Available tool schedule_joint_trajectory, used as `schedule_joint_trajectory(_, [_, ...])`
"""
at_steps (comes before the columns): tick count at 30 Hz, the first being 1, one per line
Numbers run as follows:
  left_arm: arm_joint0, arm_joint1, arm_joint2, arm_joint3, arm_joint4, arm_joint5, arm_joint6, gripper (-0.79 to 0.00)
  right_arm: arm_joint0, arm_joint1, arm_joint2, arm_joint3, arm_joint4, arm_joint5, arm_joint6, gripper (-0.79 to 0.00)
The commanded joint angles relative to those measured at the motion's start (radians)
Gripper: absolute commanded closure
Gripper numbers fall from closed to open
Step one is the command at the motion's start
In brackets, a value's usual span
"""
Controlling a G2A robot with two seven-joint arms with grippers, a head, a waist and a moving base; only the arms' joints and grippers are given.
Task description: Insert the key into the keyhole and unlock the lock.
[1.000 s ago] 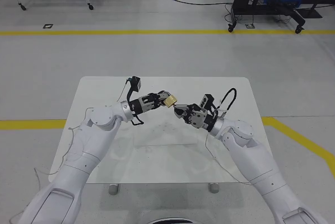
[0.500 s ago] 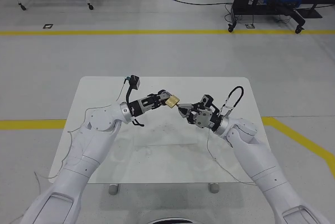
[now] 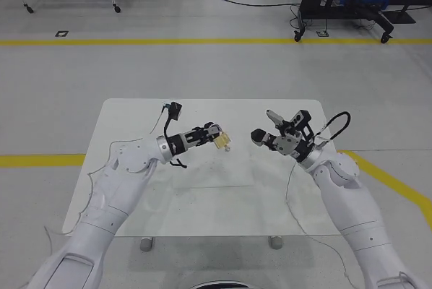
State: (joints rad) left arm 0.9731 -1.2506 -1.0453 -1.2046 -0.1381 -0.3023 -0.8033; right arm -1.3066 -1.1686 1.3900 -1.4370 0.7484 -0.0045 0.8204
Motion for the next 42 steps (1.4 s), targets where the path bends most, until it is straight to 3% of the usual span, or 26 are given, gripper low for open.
schedule_joint_trajectory(1, [0.001,0.007,0.019,-0.015,0.146,0.09,0.0,0.0,-0.005,0.001,0.009,-0.005,-0.008,-0.007,-0.005,-0.785])
schedule_joint_trajectory(10, [-0.022,0.007,0.139,-0.046,0.493,0.395,-0.05,0.0,-0.005,0.001,0.009,-0.005,-0.008,-0.007,-0.005,-0.785])
schedule_joint_trajectory(11, [-0.026,0.005,0.15,-0.049,0.519,0.419,-0.043,-0.117,-0.005,0.001,0.009,-0.005,-0.008,-0.007,-0.005,-0.785])
schedule_joint_trajectory(12, [-0.028,0.003,0.158,-0.051,0.536,0.444,-0.036,-0.339,-0.005,0.001,0.009,-0.005,-0.008,-0.007,-0.005,-0.785])
schedule_joint_trajectory(13, [-0.031,0.001,0.165,-0.055,0.547,0.465,-0.037,-0.631,-0.005,0.001,0.009,-0.005,-0.008,-0.007,-0.005,-0.785])
schedule_joint_trajectory(14, [-0.033,0.0,0.166,-0.061,0.548,0.486,-0.036,-0.785,-0.005,0.001,0.009,-0.005,-0.008,-0.007,-0.005,-0.785])
schedule_joint_trajectory(17, [-0.022,0.001,0.138,-0.119,0.521,0.536,-0.023,-0.785,-0.005,0.001,0.009,-0.005,-0.008,-0.007,-0.005,-0.785])
schedule_joint_trajectory(21, [0.05,0.021,0.037,-0.269,0.45,0.576,-0.013,-0.785,-0.005,0.001,0.009,-0.005,-0.008,-0.007,-0.005,-0.785])
schedule_joint_trajectory(29, [0.304,0.085,-0.279,-0.676,0.47,0.614,0.025,-0.785,-0.006,0.001,0.009,-0.007,-0.008,-0.007,-0.008,-0.785])
schedule_joint_trajectory(32, [0.396,0.1,-0.392,-0.797,0.479,0.616,0.049,-0.785,-0.019,0.001,0.035,-0.024,-0.009,-0.05,-0.076,-0.785])
schedule_joint_trajectory(35, [0.412,0.101,-0.415,-0.815,0.468,0.616,0.056,-0.785,-0.046,-0.002,0.067,-0.047,-0.049,-0.147,-0.239,-0.785])
schedule_joint_trajectory(42, [0.412,0.101,-0.415,-0.815,0.468,0.616,0.056,-0.785,-0.106,-0.001,0.15,-0.072,-0.095,-0.315,-0.352,-0.785])
